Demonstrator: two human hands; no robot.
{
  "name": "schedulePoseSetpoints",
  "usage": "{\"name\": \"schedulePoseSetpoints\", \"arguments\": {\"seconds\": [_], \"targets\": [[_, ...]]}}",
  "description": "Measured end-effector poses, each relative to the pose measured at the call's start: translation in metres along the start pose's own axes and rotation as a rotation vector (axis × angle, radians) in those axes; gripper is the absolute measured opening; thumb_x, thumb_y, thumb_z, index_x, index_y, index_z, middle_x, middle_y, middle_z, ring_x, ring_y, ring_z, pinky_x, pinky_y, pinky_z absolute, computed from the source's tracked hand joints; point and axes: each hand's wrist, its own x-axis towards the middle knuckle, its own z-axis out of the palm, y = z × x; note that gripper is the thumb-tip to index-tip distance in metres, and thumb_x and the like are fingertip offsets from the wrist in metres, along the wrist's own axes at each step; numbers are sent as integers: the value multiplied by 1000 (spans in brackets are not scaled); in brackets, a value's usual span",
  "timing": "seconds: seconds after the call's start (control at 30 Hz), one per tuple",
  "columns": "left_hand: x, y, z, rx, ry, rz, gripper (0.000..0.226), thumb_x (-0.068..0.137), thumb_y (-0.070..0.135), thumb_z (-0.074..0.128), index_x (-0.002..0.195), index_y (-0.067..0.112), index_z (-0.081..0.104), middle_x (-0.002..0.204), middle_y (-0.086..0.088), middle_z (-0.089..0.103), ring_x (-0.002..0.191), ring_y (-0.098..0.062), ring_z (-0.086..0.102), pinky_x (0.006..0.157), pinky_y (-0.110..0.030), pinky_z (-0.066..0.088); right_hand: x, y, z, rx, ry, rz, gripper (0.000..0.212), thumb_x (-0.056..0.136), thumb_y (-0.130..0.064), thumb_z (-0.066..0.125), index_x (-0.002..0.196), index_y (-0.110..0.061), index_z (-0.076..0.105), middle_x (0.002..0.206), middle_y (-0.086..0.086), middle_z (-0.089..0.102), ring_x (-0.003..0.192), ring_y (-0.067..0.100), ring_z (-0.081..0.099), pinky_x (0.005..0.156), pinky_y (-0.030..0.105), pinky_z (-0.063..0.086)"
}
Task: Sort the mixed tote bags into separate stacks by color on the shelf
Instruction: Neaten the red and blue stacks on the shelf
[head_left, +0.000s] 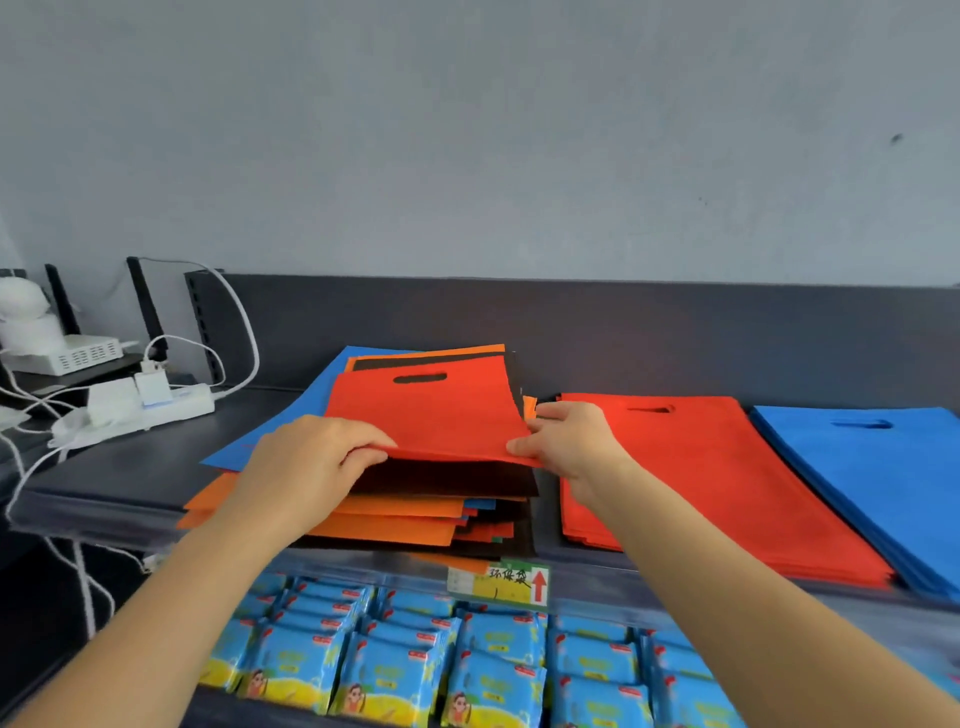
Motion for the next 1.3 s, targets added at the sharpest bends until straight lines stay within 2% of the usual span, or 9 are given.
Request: {"name": "schedulePoseSetpoints", "arguments": {"seconds": [0.13,0.27,0.47,0.57,0.7,0.87,1.03,1.2,1.3], "targets": [[9,45,13,4,54,186,25,91,15,57,106,31,71,107,12,69,104,-13,63,80,-34,50,-10,-10,-51,-118,138,-211,46,67,11,74,108,-7,67,98,3,66,90,15,63,84,31,52],[20,101,38,6,87,389,45,69,0,61,100,29,73,97,9,73,87,-14,69,63,-29,55,-17,-7,-118,-231,311,-322,40,70,7,72,102,-17,71,95,2,69,82,16,63,76,31,53],[26,179,85,-57,-151,447,57,92,2,38,137,36,45,140,15,47,129,-8,42,97,-28,37,-28,22,-199,-371,500,-248,39,74,3,68,106,-18,71,88,5,67,77,16,59,71,26,45],[25,195,106,-52,-256,466,56,93,2,38,138,36,44,140,14,47,129,-8,42,98,-29,37,-35,37,-220,-437,499,-183,38,76,3,65,109,-16,69,89,11,67,76,19,58,62,24,44],[18,206,123,34,-426,414,30,100,32,38,124,31,57,129,11,57,119,-15,51,90,-32,45,-34,55,-235,-592,414,-100,42,81,2,62,121,-12,63,105,17,65,87,24,56,74,29,46],[11,206,126,-6,-524,355,42,98,47,35,136,33,48,144,16,41,132,-7,35,102,-33,36,-31,65,-236,-803,306,-54,45,85,2,55,128,-11,55,133,13,52,110,27,55,75,27,44],[4,196,112,-71,-408,351,45,98,48,34,141,34,38,149,19,31,137,2,23,106,-26,29,-25,49,-208,-846,273,-270,39,84,-3,60,123,-10,60,133,8,54,126,23,46,103,28,33],[-1,149,67,-81,-88,235,51,91,59,26,124,38,58,128,25,53,121,3,45,92,-22,41,-24,28,-150,-831,121,-481,33,87,-18,64,120,-12,62,126,4,60,118,18,53,94,19,32],[-5,103,44,-11,-30,98,50,90,58,28,120,36,61,123,24,58,117,1,48,88,-24,43,-28,22,-109,-818,-4,-573,38,86,-28,66,121,-15,61,127,1,60,118,15,52,93,16,32]]}}
